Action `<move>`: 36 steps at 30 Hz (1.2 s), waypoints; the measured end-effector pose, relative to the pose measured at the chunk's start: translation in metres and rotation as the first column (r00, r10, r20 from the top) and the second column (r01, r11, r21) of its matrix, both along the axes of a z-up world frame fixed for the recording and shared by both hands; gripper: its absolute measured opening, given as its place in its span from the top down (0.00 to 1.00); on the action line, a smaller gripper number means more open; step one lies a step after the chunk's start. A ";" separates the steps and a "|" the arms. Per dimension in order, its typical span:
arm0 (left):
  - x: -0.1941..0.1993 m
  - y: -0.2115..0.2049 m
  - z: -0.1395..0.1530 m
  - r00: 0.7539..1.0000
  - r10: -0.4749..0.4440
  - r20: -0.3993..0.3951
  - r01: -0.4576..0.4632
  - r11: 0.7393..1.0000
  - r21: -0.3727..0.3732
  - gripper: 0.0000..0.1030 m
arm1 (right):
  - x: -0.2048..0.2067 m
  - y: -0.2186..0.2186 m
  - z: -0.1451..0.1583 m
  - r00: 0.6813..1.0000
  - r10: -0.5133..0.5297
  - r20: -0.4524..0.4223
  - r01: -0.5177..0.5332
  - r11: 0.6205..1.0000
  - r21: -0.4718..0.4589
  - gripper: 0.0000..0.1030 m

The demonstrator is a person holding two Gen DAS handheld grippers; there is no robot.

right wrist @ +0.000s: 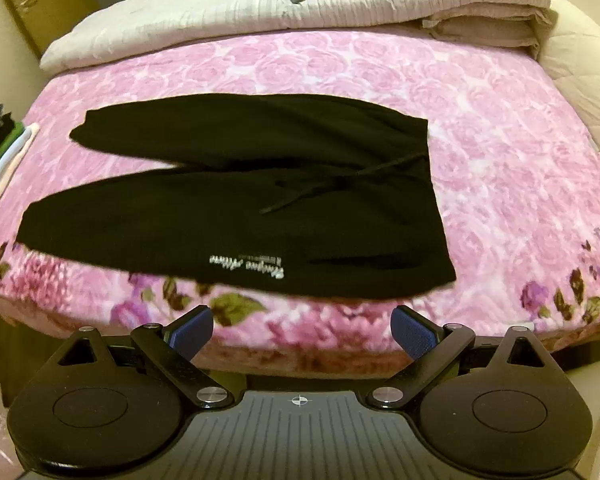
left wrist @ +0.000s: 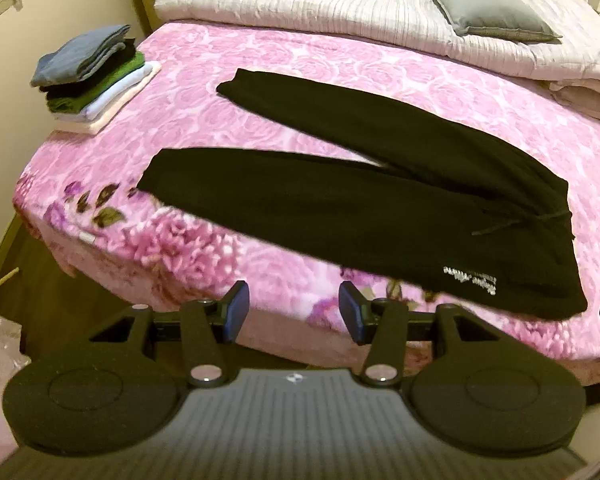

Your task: Fold clothes

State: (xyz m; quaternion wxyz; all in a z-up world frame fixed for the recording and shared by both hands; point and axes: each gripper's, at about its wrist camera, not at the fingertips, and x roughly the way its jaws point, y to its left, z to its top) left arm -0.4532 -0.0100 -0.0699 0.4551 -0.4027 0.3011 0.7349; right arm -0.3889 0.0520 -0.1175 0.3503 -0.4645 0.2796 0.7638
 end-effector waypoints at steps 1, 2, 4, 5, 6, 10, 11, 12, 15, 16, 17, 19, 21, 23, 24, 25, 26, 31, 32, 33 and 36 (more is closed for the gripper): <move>-0.004 0.008 0.000 1.000 -0.007 -0.001 0.007 1.000 -0.002 0.56 | -0.007 0.004 -0.001 1.000 -0.003 0.000 0.003 1.000 -0.001 0.05; -0.009 0.016 0.000 1.000 -0.017 -0.001 0.017 1.000 -0.003 0.56 | -0.016 0.007 -0.001 1.000 -0.010 0.000 0.010 1.000 -0.003 0.05; -0.019 0.031 0.001 0.999 -0.039 -0.001 0.039 0.999 -0.004 0.56 | -0.030 0.013 -0.002 1.000 -0.025 0.000 0.025 1.000 -0.012 0.05; -0.024 0.039 0.001 0.999 -0.050 -0.001 0.050 0.999 -0.005 0.56 | -0.037 0.016 -0.002 0.999 -0.034 -0.001 0.034 0.999 -0.018 0.05; -0.031 0.049 0.002 0.998 -0.067 -0.001 0.067 0.998 -0.007 0.56 | -0.044 0.020 -0.002 0.999 -0.044 -0.002 0.044 0.999 -0.024 0.05; -0.051 0.086 0.003 0.988 -0.154 0.014 0.154 0.988 -0.002 0.56 | -0.066 0.037 -0.003 0.993 -0.119 -0.021 0.118 0.992 -0.043 0.05; -0.056 0.095 0.002 0.984 -0.180 0.020 0.180 0.984 0.001 0.56 | -0.068 0.040 -0.004 0.990 -0.135 -0.031 0.133 0.990 -0.044 0.05; -0.060 0.104 0.000 0.978 -0.205 0.026 0.205 0.979 0.004 0.56 | -0.068 0.044 -0.004 0.985 -0.165 -0.046 0.162 0.986 -0.045 0.05; -0.068 0.131 -0.009 0.959 -0.281 0.045 0.280 0.960 0.011 0.56 | -0.064 0.054 -0.008 0.963 -0.245 -0.111 0.240 0.969 -0.054 0.05; -0.070 0.139 -0.013 0.951 -0.304 0.053 0.304 0.953 0.013 0.56 | -0.063 0.057 -0.010 0.953 -0.270 -0.135 0.264 0.963 -0.059 0.05; -0.071 0.146 -0.018 0.944 -0.323 0.060 0.323 0.946 0.012 0.56 | -0.061 0.060 -0.011 0.943 -0.294 -0.158 0.287 0.956 -0.064 0.05; -0.072 0.159 -0.027 0.930 -0.359 0.080 0.360 0.933 0.004 0.56 | -0.063 0.062 -0.021 0.946 -0.300 -0.127 0.294 0.954 -0.061 0.05; -0.073 0.172 -0.036 0.914 -0.394 0.100 0.396 0.918 -0.002 0.56 | -0.065 0.062 -0.030 0.945 -0.312 -0.100 0.305 0.949 -0.078 0.05; -0.070 0.181 -0.042 0.895 -0.428 0.125 0.430 0.903 0.012 0.56 | -0.065 0.066 -0.038 0.942 -0.325 -0.083 0.316 0.942 -0.112 0.05; -0.069 0.185 -0.045 0.885 -0.445 0.136 0.447 0.894 0.019 0.56 | -0.065 0.067 -0.042 0.942 -0.328 -0.070 0.318 0.939 -0.128 0.05; -0.068 0.189 -0.049 0.877 -0.458 0.144 0.460 0.888 0.024 0.56 | -0.067 0.070 -0.047 0.941 -0.334 -0.050 0.325 0.936 -0.137 0.05; -0.066 0.194 -0.054 0.871 -0.467 0.151 0.469 0.883 0.023 0.56 | -0.069 0.074 -0.052 0.942 -0.335 -0.035 0.327 0.935 -0.140 0.05; -0.059 0.222 -0.077 0.851 -0.491 0.186 0.499 0.867 0.001 0.56 | -0.082 0.101 -0.074 0.946 -0.325 0.005 0.321 0.933 -0.160 0.17; -0.058 0.228 -0.082 0.848 -0.495 0.190 0.504 0.864 0.001 0.56 | -0.084 0.105 -0.078 0.945 -0.327 0.006 0.323 0.933 -0.160 0.18; -0.057 0.234 -0.086 0.845 -0.498 0.195 0.508 0.861 0.000 0.56 | -0.090 0.112 -0.083 0.948 -0.317 0.007 0.314 0.934 -0.170 0.23; -0.055 0.255 -0.098 0.843 -0.495 0.211 0.508 0.861 -0.006 0.56 | -0.103 0.131 -0.095 0.955 -0.297 0.017 0.295 0.940 -0.172 0.29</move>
